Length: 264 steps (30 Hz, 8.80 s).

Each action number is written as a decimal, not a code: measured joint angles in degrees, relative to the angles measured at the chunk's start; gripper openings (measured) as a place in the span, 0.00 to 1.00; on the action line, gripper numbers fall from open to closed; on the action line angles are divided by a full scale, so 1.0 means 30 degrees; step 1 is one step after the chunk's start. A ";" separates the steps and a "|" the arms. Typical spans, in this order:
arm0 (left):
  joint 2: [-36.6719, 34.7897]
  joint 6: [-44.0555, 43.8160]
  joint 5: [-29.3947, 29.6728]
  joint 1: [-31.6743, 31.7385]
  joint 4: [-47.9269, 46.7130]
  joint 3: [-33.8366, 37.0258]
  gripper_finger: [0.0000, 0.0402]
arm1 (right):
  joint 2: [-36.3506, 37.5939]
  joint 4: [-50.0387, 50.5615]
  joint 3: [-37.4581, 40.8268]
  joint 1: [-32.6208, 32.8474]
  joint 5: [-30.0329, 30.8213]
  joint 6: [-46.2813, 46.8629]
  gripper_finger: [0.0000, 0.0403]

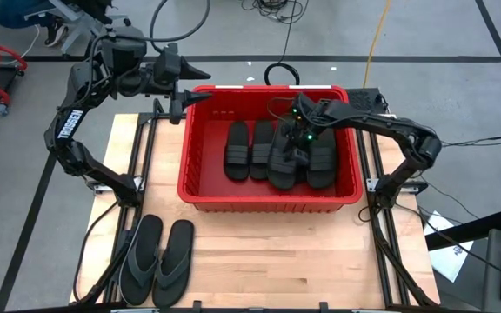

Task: Pick and place slides into bin
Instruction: Put the black slipper into the red bin

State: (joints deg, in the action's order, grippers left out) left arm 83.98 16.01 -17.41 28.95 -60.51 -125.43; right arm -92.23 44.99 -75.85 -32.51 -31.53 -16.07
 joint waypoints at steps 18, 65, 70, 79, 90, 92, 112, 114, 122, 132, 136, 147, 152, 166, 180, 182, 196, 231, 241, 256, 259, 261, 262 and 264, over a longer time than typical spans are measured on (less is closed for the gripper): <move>0.0001 0.1181 0.0000 0.0007 -0.0365 0.0000 0.59 | 0.2107 -0.1519 0.0000 -0.0036 0.0916 0.1607 0.53; 0.0001 0.0993 -0.0020 0.0021 -0.1502 0.0000 0.59 | 0.0235 0.1422 -0.0012 -0.0786 0.0515 -0.0972 0.02; 0.0001 0.1195 -0.0015 0.0021 -0.1451 0.0000 0.59 | 0.0664 0.4687 -0.1558 -0.0859 0.0576 -0.2457 0.01; 0.0001 0.1007 -0.0015 0.0021 -0.1130 0.0007 0.59 | 0.0146 0.7670 -0.2951 -0.1584 -0.0186 -0.5713 0.01; 0.0001 0.0307 -0.0008 0.0021 -0.0919 0.0007 0.59 | -0.1821 0.7581 -0.2951 -0.1837 -0.0344 -0.7686 0.01; 0.0001 0.0179 -0.0007 0.0021 -0.0919 0.0007 0.59 | -0.2076 0.7374 -0.2951 -0.1851 0.0110 -0.7873 0.01; 0.0001 -0.0342 -0.0007 0.0021 -0.0912 0.0007 0.59 | -0.2216 0.6190 -0.2951 -0.2287 0.3972 -0.7419 0.31; 0.0001 -0.0349 -0.0007 0.0021 -0.0912 0.0007 0.59 | -0.2090 0.5991 -0.2943 -0.2274 0.4691 -0.7157 0.37; 0.0001 -0.0365 -0.0006 0.0021 -0.0905 0.0007 0.59 | -0.0825 0.4680 -0.2936 -0.2163 0.6634 -0.6725 0.51; 0.0001 -0.1538 0.0000 0.0021 -0.0905 0.0007 0.59 | 0.1954 0.3095 -0.2914 -0.2141 0.6569 -0.6250 0.53; 0.0001 -0.2362 0.0023 -0.0151 -0.0905 0.0007 0.59 | 0.3145 0.2721 -0.2914 -0.2141 0.6356 -0.4847 0.46; -0.0182 -0.1012 0.2415 -0.5031 -0.0708 0.0022 0.27 | 0.6399 -0.1916 -0.2591 -0.2141 -0.6736 -0.2935 0.04; -0.0181 -0.2539 0.2901 -0.7919 -0.1419 0.0022 0.03 | 0.7334 -0.5578 -0.1799 -0.2057 -0.9636 -0.0673 0.01; -0.5870 -0.7869 0.9821 -1.5346 -0.3467 0.5454 0.00 | 0.9967 -1.3146 0.2588 0.3093 -0.5463 0.6910 0.00; -1.4666 -1.5825 0.8935 -2.0468 0.9007 2.4049 0.00 | 1.1734 -1.6146 0.5999 0.6339 0.2456 1.4304 0.00; -1.5109 -1.8035 0.8935 -2.1119 1.0688 2.5994 0.00 | 1.1760 -1.6207 0.6018 0.6503 0.2477 1.3965 0.00; -1.2714 -1.8301 1.3148 -2.3351 1.4954 2.8388 0.00 | 1.1790 -1.4553 0.6018 0.6121 -0.1018 1.1893 0.00; -0.4341 -3.2457 0.5756 -2.6520 1.4038 2.8276 0.60 | 1.1993 -1.0739 0.6025 0.6084 -0.0944 0.9402 0.00; -0.1565 -3.2901 0.4566 -2.6498 1.3761 2.8276 0.68 | 1.1993 -1.0746 0.6025 0.6084 -0.0947 0.9456 0.01; -0.1194 -3.1060 0.4151 -2.6079 1.4594 2.8276 0.29 | 1.1993 -1.0768 0.6026 0.6084 -0.0940 1.0061 0.01; -0.1194 -2.9949 0.4138 -2.5851 1.5295 2.8283 0.11 | 1.1993 -1.0768 0.6033 0.6084 -0.0940 1.0061 0.01; -0.1194 -2.9587 0.4131 -2.5653 1.5651 2.8283 0.03 | 1.1993 -1.0768 0.6033 0.6084 -0.0940 1.0061 0.01; -0.1194 -2.9442 0.4124 -2.5567 1.5799 2.8283 0.03 | 1.1993 -1.0768 0.6033 0.6084 -0.0940 1.0061 0.01; -0.1194 -2.9103 0.4011 -2.5405 1.6264 2.8283 0.02 | 1.1993 -1.0768 0.6033 0.6084 -0.0940 1.0061 0.01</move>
State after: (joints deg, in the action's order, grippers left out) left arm 80.40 -71.30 -5.37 -47.26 -11.72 -40.58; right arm -56.25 12.69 -57.76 -14.26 -34.35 14.11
